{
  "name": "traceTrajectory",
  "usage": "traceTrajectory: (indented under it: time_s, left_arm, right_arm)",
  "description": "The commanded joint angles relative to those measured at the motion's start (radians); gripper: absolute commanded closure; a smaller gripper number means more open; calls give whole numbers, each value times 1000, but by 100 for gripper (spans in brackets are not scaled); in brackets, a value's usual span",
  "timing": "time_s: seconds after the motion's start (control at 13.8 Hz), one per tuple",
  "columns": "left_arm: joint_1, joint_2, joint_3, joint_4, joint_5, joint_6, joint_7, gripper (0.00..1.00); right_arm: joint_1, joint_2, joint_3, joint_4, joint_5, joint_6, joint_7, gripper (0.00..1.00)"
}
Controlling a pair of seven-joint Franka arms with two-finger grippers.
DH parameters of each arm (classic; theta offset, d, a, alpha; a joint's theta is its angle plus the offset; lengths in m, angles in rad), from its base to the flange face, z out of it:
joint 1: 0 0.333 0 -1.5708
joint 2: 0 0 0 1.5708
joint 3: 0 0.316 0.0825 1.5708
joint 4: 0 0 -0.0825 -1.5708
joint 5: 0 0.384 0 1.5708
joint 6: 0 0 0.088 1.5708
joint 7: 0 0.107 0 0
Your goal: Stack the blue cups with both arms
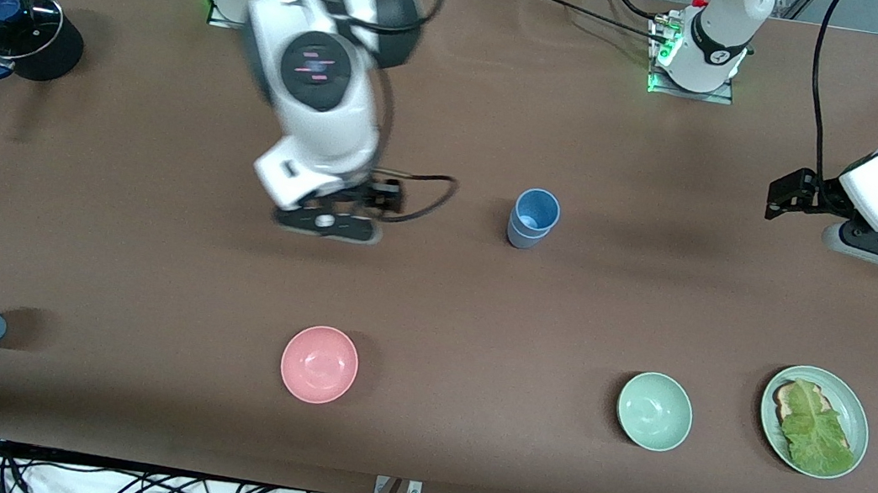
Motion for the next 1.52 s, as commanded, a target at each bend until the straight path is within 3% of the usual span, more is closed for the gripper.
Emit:
traceTrajectory:
  time_s: [0.0,0.14,0.29,0.43,0.72,0.94,1.01,1.44]
  left_arm:
    - [11,16,5,33,-15,-26,25,0]
    - [11,16,5,32,-15,-26,25,0]
    - [11,16,5,32,-15,-26,25,0]
    - [11,16,5,30,-15,-26,25,0]
    - [11,16,5,32,-15,-26,25,0]
    - [11,16,5,32,-15,-26,23,0]
    - [11,16,5,32,-15,-26,22,0]
    - [11,16,5,32,-15,-26,23,0]
  right_arm:
    - [4,-153,-95,-164,9,-32,-193,0]
    - [2,-185,-189,-171,9,-111,-306,0]
    - [-57,-255,-215,-242,7,-125,-377,0]
    - [-184,-321,-159,-299,-6,-118,-379,0]
    - [-416,-375,56,-305,-86,-116,-396,0]
    - [-562,-447,201,-401,-85,-89,-397,0]
    - [-572,-478,212,-446,-86,-61,-400,0]
    - [-566,-423,214,-353,-124,-82,-407,0]
